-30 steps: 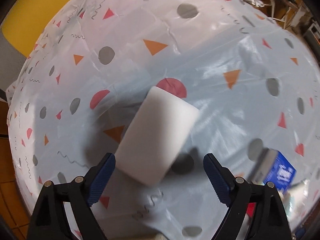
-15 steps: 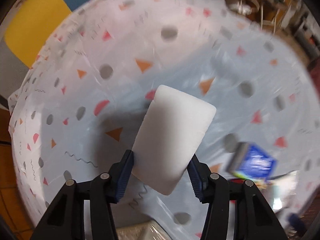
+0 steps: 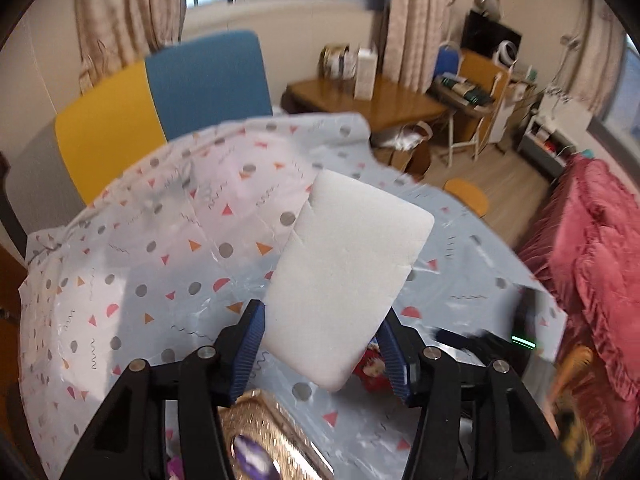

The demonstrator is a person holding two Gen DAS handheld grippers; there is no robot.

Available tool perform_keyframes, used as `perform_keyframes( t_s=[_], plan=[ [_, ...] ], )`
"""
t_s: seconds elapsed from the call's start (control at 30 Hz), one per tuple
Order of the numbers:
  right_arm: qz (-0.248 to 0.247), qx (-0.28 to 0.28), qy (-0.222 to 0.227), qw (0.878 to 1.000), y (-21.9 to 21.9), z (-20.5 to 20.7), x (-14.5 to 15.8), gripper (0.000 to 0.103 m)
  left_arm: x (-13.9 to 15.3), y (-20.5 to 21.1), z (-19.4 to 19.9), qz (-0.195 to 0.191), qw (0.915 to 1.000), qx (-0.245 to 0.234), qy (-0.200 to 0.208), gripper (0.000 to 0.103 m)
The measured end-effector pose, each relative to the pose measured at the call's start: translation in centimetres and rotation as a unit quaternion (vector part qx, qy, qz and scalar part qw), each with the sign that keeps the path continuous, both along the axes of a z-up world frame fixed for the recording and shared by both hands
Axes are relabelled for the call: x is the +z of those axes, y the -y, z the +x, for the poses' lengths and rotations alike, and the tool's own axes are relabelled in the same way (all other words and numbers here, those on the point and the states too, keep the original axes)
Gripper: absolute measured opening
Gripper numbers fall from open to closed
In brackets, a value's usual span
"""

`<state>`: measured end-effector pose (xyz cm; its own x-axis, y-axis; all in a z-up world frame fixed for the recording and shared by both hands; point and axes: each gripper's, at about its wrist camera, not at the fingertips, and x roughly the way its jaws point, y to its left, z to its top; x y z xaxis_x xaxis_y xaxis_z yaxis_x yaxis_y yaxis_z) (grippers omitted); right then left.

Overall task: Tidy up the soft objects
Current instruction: 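Carry the white sponge toward the tin while the right tool grasps the Tempo pack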

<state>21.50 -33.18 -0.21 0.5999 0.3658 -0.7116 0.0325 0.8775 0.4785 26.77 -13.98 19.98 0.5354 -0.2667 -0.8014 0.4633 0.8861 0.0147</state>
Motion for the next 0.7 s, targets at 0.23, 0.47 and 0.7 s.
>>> perform_keyframes(
  t_s=[0.23,0.47,0.7],
  plan=[
    [-0.077,0.039,-0.044,0.995,-2.6,6.1,-2.8,0.072,3.2,-7.5,-6.2,-0.047,0.9983,0.026,0.024,0.057],
    [-0.150,0.074,-0.121,0.979,-4.3,10.3,-8.6,0.072,2.7,-16.6,-10.7,-0.077,0.9935,0.078,0.030,0.058],
    [-0.221,0.090,-0.119,0.964,-6.1,9.6,-10.3,0.060,-0.5,-24.7,-14.0,-0.120,0.9808,0.153,0.013,0.058]
  ],
)
